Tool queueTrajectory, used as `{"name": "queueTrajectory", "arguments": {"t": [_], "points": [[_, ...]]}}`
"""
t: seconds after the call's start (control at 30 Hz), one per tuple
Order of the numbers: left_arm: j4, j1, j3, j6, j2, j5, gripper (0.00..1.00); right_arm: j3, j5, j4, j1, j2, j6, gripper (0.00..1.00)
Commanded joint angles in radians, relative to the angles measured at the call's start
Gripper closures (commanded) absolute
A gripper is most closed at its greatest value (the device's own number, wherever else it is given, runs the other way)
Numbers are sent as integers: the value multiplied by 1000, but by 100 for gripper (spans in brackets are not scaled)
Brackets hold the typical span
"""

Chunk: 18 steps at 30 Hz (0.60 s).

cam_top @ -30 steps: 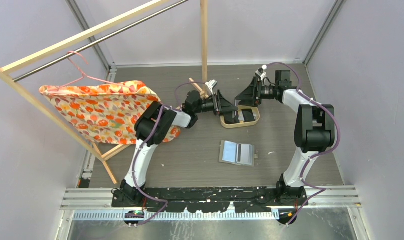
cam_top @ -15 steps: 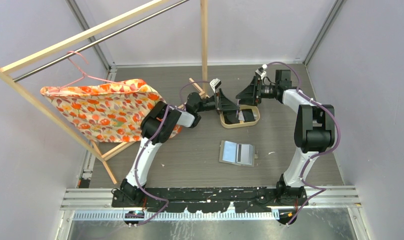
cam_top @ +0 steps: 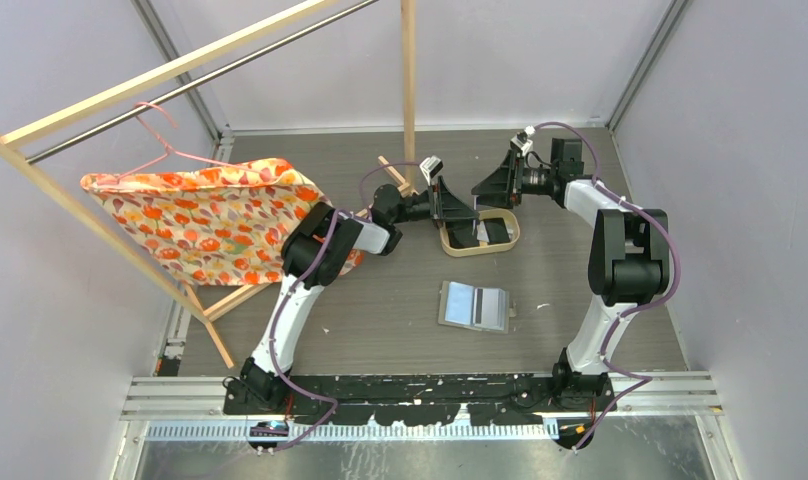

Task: Put the credit cards into the card holder
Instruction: Pick up the credit card from the storage box.

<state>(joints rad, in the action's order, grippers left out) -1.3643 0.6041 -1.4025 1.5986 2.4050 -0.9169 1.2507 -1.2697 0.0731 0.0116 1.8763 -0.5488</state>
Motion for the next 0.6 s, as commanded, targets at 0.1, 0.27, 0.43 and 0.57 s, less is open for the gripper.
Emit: {"name": "queueTrajectory", "arguments": {"t": [0.1,0.27,0.43,0.57], "points": [[-66,3,-34,14,10,-8,42,3,-36,-43,-8,-52,-17,41],[-67,3,-35,15,10,-8,42,5,-33,-43,-8,-48,-22,46],[-67,3,-38,17,13,-8,41,7,-31,-41,-8,-42,-24,54],[-67,2,-38,20,14,-7,38,8,-30,-42,-8,-36,-26,60]]}}
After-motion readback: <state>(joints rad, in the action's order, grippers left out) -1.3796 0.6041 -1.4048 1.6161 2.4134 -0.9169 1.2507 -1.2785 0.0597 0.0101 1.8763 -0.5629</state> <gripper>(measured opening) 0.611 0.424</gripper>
